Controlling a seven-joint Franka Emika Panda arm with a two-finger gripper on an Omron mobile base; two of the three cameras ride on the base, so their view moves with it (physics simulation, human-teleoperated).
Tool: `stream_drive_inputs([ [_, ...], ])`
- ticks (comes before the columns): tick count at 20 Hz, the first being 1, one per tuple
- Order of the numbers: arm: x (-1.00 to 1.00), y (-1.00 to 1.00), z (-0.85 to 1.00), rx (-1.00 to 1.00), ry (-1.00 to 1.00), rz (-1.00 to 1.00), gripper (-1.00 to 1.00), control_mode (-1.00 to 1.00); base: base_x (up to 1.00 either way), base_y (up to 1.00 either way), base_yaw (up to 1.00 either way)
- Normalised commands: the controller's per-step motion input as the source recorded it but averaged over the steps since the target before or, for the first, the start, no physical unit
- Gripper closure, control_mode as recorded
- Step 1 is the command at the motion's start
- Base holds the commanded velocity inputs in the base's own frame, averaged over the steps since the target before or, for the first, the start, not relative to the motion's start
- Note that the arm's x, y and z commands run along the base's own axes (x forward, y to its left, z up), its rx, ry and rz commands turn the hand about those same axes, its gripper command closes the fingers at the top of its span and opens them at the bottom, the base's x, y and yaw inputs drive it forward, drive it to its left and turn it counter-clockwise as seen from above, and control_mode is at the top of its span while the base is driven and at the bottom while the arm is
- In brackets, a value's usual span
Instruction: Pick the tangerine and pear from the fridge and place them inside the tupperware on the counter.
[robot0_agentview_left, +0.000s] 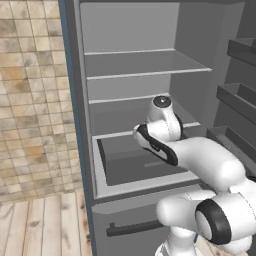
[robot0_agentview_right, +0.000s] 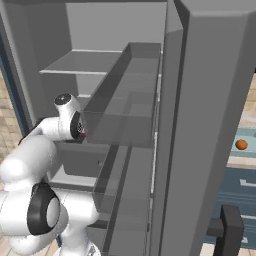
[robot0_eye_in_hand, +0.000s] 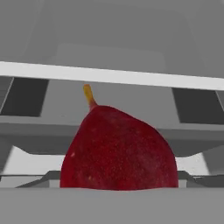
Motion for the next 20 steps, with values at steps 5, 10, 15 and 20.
stream_drive_inputs([
  [5,-1.0,0.06,0.88,0.0,0.13,0.0,1.0,-1.0,0.0,0.0,0.0],
  [10,-1.0,0.0,0.84,0.0,0.15,0.0,1.0,-1.0,0.0,0.0,0.0],
  [15,-1.0,0.0,0.3,0.0,0.01,0.0,1.0,-1.0,0.0,0.0,0.0],
  [20,-0.99,-0.03,0.0,0.0,0.0,0.0,1.0,-1.0,0.0,0.0,0.0],
])
